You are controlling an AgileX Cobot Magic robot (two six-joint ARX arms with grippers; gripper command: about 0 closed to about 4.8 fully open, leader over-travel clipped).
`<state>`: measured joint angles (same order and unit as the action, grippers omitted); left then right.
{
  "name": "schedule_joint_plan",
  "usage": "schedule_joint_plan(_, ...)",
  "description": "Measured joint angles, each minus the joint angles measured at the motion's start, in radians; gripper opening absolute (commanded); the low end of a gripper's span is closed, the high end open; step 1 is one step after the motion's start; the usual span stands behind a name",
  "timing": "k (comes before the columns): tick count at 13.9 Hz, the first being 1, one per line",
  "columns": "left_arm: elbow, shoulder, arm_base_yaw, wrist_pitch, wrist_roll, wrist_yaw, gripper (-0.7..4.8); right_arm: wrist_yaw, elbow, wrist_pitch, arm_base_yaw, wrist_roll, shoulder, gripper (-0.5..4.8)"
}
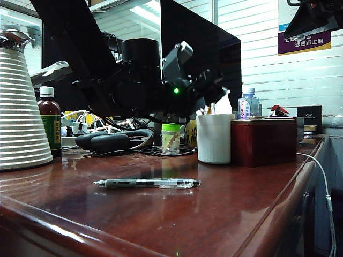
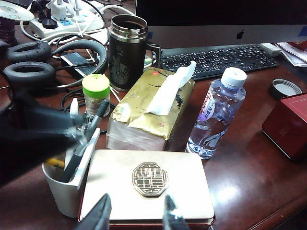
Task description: Pick up all the pens on the desk and put them into the pen holder one by one.
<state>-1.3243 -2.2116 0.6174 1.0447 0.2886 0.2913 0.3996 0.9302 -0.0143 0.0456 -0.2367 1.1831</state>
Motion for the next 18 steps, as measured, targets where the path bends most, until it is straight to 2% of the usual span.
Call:
schedule_joint_plan(1,0.0,0.057,-0.001,0.092,0.0,0.054,2.84,0.001,0.0,0.0,0.0,0.0,0.0,1.48)
schedule_joint_plan(3,-0.001,0.248,-0.006,-0.135,-0.006,0.158,3.86,0.023,0.0,0.0,0.0,0.0,0.0,1.5)
schedule_joint_plan(4,-0.007,0.364,-0.015,-0.347,-0.042,0.207,3.92,0.053,0.0,-0.001,0.002,0.0,0.0,1.98)
schedule_joint_plan(5,-0.008,0.451,-0.022,-0.559,-0.098,0.233,4.01,0.125,0.0,-0.011,0.008,-0.002,0.0,2.76)
schedule_joint_plan(6,-0.006,0.54,-0.036,-0.852,-0.184,0.228,4.01,0.189,0.0,-0.033,0.053,-0.014,0.003,3.18)
schedule_joint_plan(7,-0.004,0.613,-0.051,-1.108,-0.272,0.2,4.02,0.214,0.001,-0.066,0.123,-0.05,0.02,3.2)
schedule_joint_plan(8,-0.005,0.687,-0.055,-1.365,-0.357,0.121,4.02,0.214,0.001,-0.107,0.211,-0.111,0.056,3.2)
schedule_joint_plan(10,-0.005,0.758,-0.063,-1.777,-0.5,-0.062,4.02,0.142,0.002,-0.134,0.381,-0.161,0.154,3.19)
schedule_joint_plan(12,0.01,0.761,-0.064,-2.096,-0.534,-0.208,4.03,0.096,0.027,-0.161,0.497,-0.229,0.276,3.19)
schedule_joint_plan(14,0.081,0.762,-0.064,-2.105,-0.511,-0.215,4.04,0.027,0.105,-0.269,0.573,-0.317,0.412,3.19)
schedule_joint_plan(16,0.204,0.76,-0.064,-2.028,-0.494,-0.187,4.04,-0.013,0.158,-0.368,0.615,-0.37,0.513,3.19)
schedule_joint_plan(18,0.316,0.761,-0.064,-1.932,-0.472,-0.131,4.04,-0.023,0.163,-0.389,0.634,-0.375,0.541,3.14)
